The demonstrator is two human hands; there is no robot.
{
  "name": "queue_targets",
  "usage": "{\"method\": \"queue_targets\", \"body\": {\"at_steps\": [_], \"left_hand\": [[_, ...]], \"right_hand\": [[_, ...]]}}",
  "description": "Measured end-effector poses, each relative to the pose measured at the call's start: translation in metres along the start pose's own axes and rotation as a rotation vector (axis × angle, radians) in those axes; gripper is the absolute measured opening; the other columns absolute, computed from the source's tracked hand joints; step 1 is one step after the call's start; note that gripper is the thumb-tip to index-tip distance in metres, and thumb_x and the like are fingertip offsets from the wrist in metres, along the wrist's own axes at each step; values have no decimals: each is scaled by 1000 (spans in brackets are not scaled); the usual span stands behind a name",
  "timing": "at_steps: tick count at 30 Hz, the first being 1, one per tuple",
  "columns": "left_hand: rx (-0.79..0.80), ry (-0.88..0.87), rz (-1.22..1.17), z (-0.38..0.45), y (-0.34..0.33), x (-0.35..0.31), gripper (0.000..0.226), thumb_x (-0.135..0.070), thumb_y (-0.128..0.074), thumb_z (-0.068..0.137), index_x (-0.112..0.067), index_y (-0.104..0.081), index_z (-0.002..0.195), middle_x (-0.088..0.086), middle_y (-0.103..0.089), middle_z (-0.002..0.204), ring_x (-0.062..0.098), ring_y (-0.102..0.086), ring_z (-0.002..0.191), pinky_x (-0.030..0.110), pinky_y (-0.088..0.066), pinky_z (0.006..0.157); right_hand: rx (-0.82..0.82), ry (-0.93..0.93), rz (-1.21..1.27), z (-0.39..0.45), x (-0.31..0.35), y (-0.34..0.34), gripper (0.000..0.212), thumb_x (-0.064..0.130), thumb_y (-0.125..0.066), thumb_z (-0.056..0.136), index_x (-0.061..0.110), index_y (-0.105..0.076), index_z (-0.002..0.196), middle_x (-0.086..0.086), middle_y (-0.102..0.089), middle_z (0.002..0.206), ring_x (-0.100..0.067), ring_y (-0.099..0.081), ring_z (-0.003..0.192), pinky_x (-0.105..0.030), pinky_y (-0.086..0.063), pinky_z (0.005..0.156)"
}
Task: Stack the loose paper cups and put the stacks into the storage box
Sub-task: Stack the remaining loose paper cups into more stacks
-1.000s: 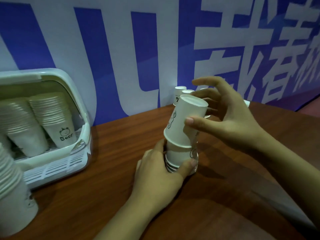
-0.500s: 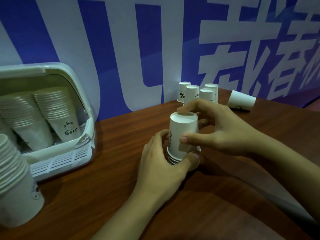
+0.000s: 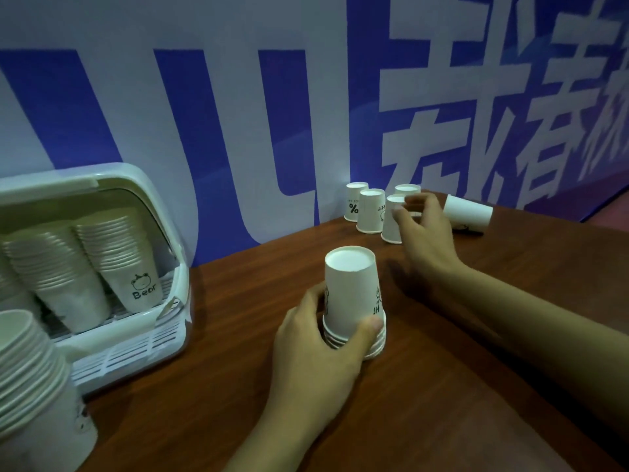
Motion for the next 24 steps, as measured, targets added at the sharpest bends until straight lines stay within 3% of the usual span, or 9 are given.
{"method": "queue_targets", "body": {"at_steps": [2,5,7,11,14,17,19,21,24], "left_hand": [[1,-2,-10,1,-1,1,59,-73,-75,72,-57,-51,124,-26,-63,125,-4,-62,113,27,-57,96],[5,10,-21,1,-2,4,69,-81,-70,66,-59,-49,128,-27,-62,128,-2,-61,116,28,-58,97],[12,22,-23,2,-3,4,65,-87,-65,60,-65,-47,119,-28,-61,127,-4,-61,113,28,-59,97],[13,35,-21,4,-4,8,67,-89,-64,58,-66,-47,118,-29,-61,126,-4,-61,113,29,-59,97],[-3,35,-17,3,-1,4,63,-87,-63,58,-65,-49,116,-30,-62,123,-4,-61,114,28,-58,98],[-6,19,7,4,-1,1,53,-88,-59,59,-68,-49,107,-34,-59,115,-7,-57,113,26,-54,97],[-1,14,-5,4,-1,0,52,-87,-63,61,-67,-52,107,-33,-62,114,-6,-59,113,28,-55,96],[3,5,-7,4,-2,1,62,-85,-68,65,-61,-56,121,-29,-67,119,-2,-62,114,34,-57,96],[-2,20,-2,4,0,1,71,-82,-67,62,-63,-52,128,-24,-66,122,1,-61,116,36,-56,99]], "right_hand": [[-96,-76,-188,29,-25,0,64,37,-71,90,17,-40,143,-8,-48,140,-28,-47,131,-50,-43,111],[-81,-156,-384,47,-51,-19,96,48,-76,83,14,-23,155,-15,-36,153,-36,-35,141,-52,-32,115],[-66,-144,-473,48,-55,-32,98,50,-77,82,14,-23,155,-16,-38,152,-37,-35,140,-54,-32,114],[-90,19,-594,42,-31,-34,76,51,-79,77,16,-45,135,-13,-48,136,-33,-43,126,-49,-38,106],[-56,156,-266,22,9,-23,69,45,-84,75,19,-47,126,-3,-53,120,-21,-50,112,-38,-51,94],[90,200,130,-11,59,-7,69,39,-85,77,23,-43,130,7,-56,120,-10,-58,109,-20,-55,82],[197,261,226,-39,89,1,68,48,-83,75,31,-45,129,12,-60,120,-7,-63,109,-22,-57,83],[303,314,211,-66,104,3,65,54,-81,71,38,-49,125,17,-63,116,0,-63,108,-21,-58,81],[379,317,204,-90,100,2,68,59,-81,66,41,-52,125,18,-65,119,-5,-65,111,-35,-60,86]]}}
Point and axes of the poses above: each hand's wrist, its own z-axis towards the middle knuckle, its own y-axis out of the back of the hand, x = y × z, the point moved 10 cm from there along z, towards the middle knuckle
